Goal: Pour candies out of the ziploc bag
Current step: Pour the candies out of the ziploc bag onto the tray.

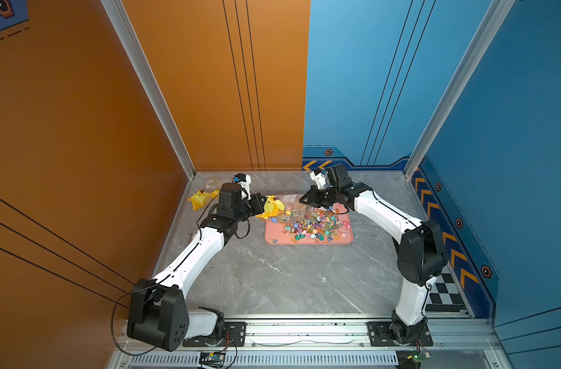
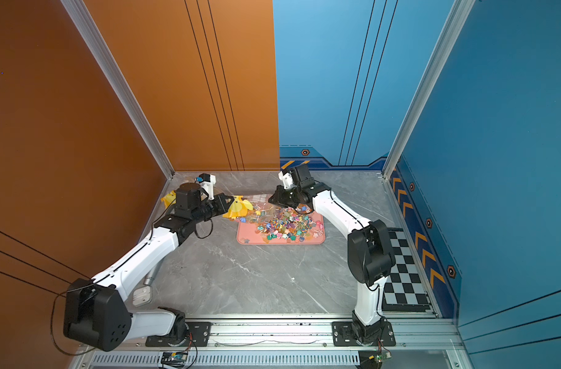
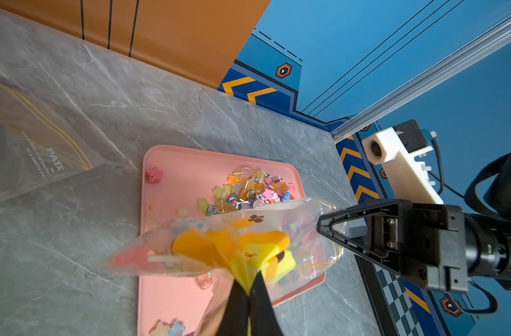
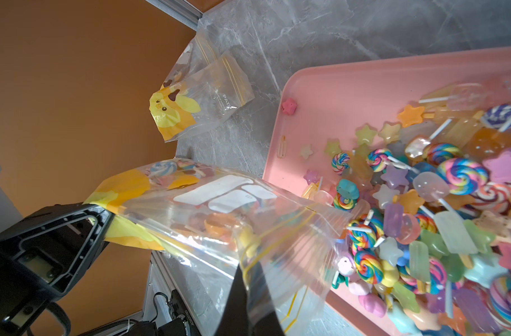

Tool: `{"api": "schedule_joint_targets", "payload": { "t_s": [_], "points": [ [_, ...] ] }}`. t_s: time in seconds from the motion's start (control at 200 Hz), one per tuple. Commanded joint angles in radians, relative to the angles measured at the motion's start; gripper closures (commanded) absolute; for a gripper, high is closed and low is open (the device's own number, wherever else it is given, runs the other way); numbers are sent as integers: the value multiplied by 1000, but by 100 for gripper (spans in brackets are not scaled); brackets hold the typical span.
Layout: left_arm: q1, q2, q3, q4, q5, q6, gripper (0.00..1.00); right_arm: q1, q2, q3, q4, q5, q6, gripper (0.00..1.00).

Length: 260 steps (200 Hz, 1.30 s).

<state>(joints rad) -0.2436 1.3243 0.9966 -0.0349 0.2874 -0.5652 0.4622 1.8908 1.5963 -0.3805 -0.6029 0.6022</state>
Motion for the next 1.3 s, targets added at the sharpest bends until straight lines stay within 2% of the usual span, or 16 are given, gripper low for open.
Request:
{"api": "schedule_joint_targets", "payload": {
  "t_s": [0.0,0.656,1.296],
  "points": [
    [38,-56,0,64,-73,18,100,-14,17,17,-37,48,2,99],
    [74,-112,6,23,-83,34,100,11,54,50,-44,42,2,99],
    [121,-176,-59,13,-74,31,100,37,73,51,-44,47,1,99]
  ]
}}
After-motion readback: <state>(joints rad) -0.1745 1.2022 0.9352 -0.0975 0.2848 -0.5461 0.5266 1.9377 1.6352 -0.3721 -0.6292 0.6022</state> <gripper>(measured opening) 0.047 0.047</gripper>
